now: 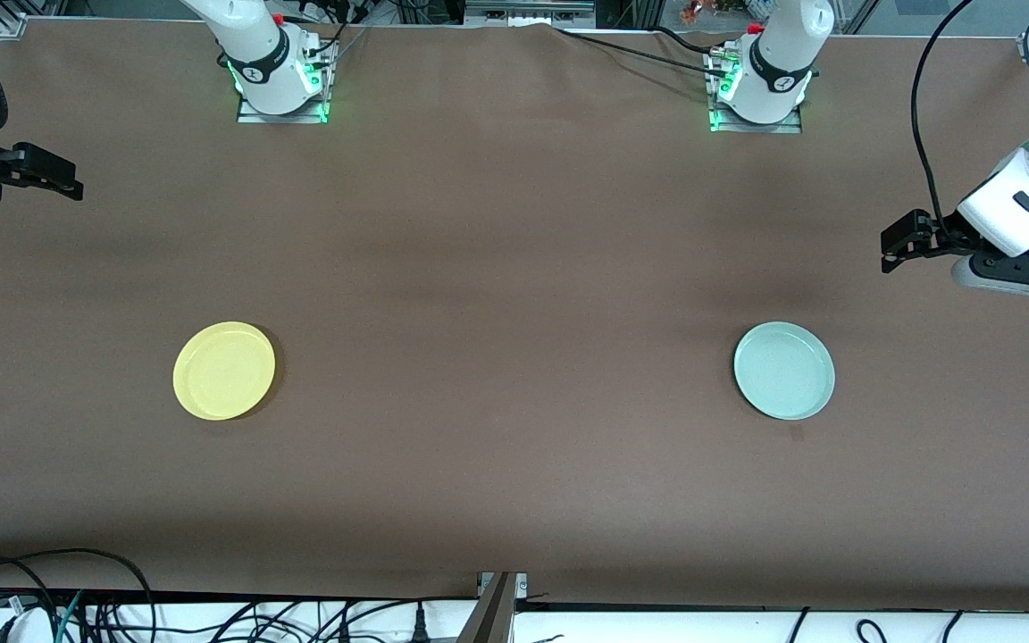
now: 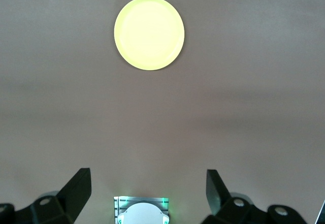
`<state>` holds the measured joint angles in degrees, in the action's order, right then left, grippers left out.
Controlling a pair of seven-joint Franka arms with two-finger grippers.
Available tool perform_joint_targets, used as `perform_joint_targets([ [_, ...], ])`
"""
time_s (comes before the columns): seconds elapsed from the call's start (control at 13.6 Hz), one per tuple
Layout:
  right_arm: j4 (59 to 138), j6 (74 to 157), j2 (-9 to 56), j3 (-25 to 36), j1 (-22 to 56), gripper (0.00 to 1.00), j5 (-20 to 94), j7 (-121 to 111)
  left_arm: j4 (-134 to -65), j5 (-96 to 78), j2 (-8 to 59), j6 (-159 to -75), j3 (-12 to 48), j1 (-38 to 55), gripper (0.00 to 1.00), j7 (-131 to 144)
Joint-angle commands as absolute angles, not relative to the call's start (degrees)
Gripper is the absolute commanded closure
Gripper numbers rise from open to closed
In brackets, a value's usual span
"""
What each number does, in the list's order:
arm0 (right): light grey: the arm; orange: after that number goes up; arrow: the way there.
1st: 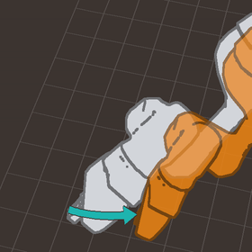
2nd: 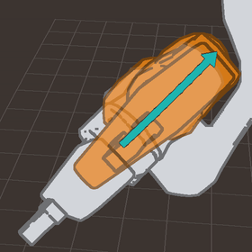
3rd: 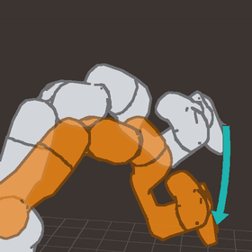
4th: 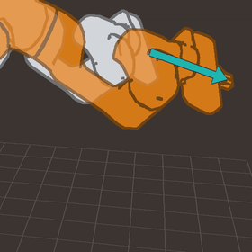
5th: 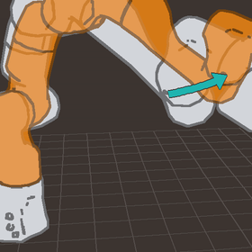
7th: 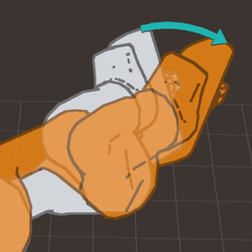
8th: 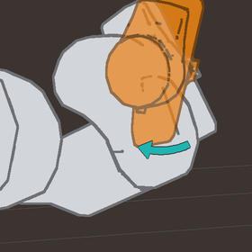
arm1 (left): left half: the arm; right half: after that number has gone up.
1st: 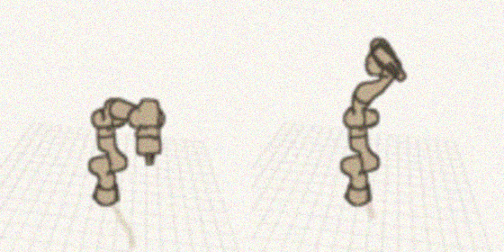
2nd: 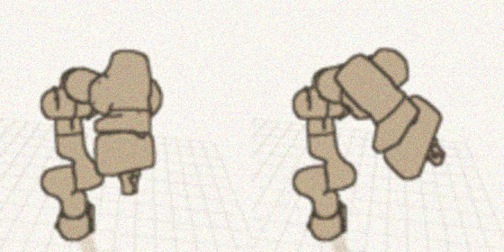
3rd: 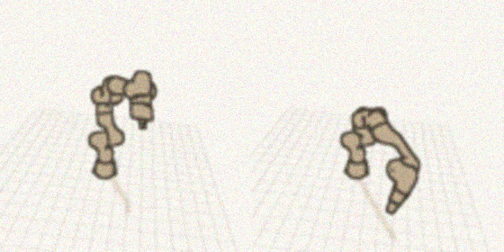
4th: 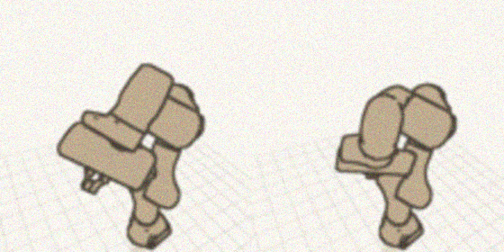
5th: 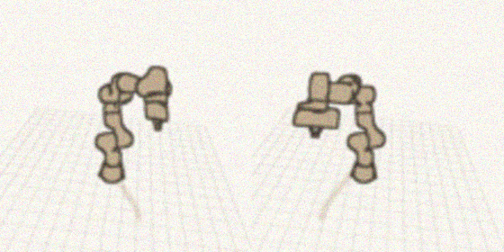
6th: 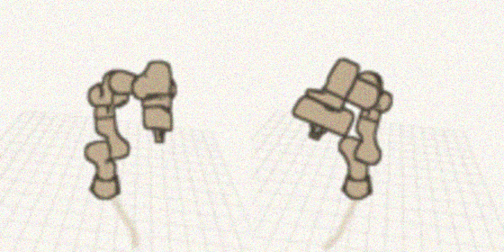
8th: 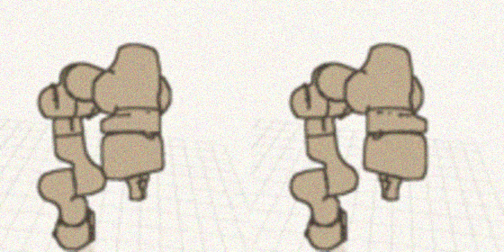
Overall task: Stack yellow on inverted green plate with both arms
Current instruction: 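Move the left gripper toward the pale green plate's rim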
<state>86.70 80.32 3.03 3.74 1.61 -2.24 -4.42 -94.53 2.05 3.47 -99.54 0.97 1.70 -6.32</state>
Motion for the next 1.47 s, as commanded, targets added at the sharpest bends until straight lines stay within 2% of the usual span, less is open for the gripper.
perform_joint_targets([
  [0.0,85.9,80.1,3.2,3.8,1.3,0.0,-1.1,-4.0,-92.5,2.5,4.7,-98.1,1.1,1.2,0.0,-7.8],
  [0.96,85.9,80.4,3.2,4.0,1.4,0.0,-1.1,-4.0,-92.2,2.2,6.3,-95.4,1.0,1.4,0.0,-3.3],
  [1.4,85.9,80.4,3.2,4.1,1.3,0.0,-1.1,-4.0,-90.7,2.6,15.2,-96.2,0.4,-0.7,0.0,-3.9],
])
